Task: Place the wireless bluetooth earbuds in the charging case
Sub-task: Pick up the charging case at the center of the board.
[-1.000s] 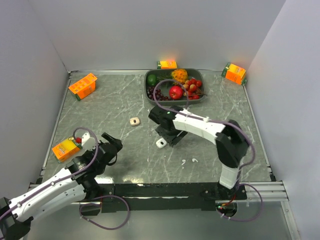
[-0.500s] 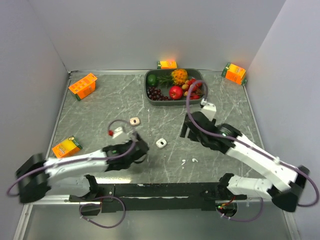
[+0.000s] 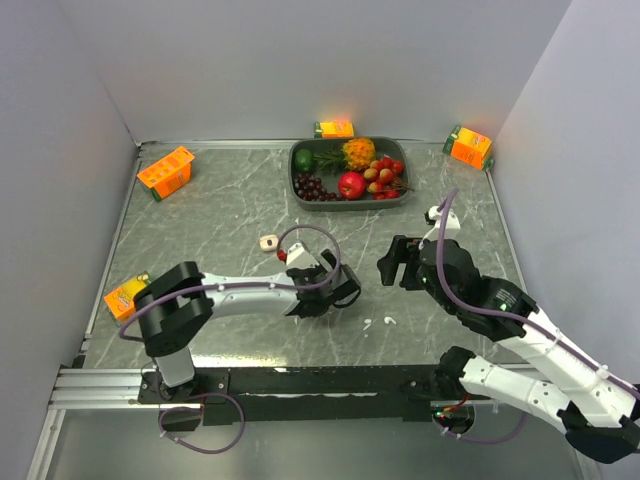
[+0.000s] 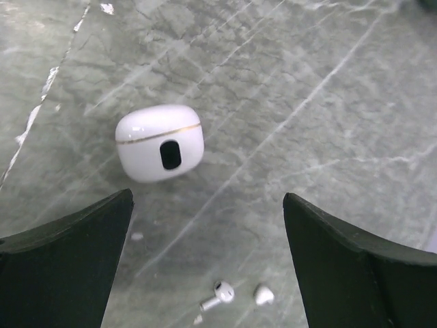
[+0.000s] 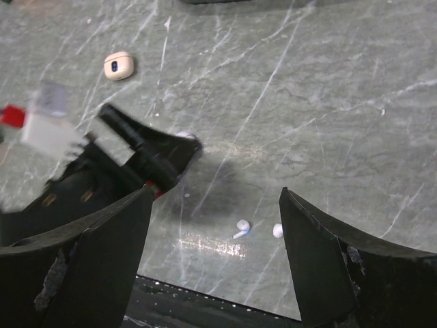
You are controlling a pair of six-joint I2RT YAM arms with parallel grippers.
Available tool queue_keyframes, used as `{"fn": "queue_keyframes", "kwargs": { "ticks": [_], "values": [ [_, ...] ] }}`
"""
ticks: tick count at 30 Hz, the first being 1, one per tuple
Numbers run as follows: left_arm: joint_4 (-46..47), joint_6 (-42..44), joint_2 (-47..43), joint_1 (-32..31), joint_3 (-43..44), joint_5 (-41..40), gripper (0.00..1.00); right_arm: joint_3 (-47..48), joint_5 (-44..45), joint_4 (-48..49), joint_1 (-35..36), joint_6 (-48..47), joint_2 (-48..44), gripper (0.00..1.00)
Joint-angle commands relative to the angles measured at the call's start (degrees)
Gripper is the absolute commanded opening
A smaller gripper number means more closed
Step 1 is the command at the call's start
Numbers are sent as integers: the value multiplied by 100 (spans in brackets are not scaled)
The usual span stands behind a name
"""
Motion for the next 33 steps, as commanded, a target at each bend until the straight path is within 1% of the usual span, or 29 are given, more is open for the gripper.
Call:
{"fn": "queue_keyframes", "kwargs": {
  "ticks": [1, 2, 4, 10, 13, 16, 19, 24, 26, 31, 33],
  "values": [
    [-85, 373, 408, 328, 269, 581, 96, 208, -168, 186, -31, -280, -231, 83],
    [-119, 514, 548, 433, 304, 731, 96, 226, -212, 177, -31, -288, -292, 83],
    [-400, 603, 655, 451, 487, 750, 96, 261, -256, 160, -31, -289, -371, 83],
    [-831, 725, 865, 486, 839, 732, 96, 244, -292, 283, -31, -280, -600, 83],
    [-1251, 726, 1199, 592, 1156, 881, 99, 279, -283, 248, -31, -236, -617, 83],
    [-1464, 726, 1305, 609, 1271, 1048, 99, 331, -248, 221, -31, -218, -679, 83],
    [-1561, 647, 1384, 723, 1174, 1294, 96, 349, -291, 291, -39, -210, -749, 83],
    [-1860, 489, 1586, 890, 1297, 1619, 88, 437, -371, 344, -39, -174, -776, 83],
    [-1904, 419, 1639, 970, 1315, 1690, 83, 455, -371, 336, -39, -165, -802, 83],
    [-2272, 533, 1946, 1005, 1587, 1795, 72, 463, -397, 362, -39, -157, -890, 83],
    [-2413, 637, 2017, 1005, 1666, 1813, 70, 472, -388, 362, -39, -165, -916, 83]
  ]
}}
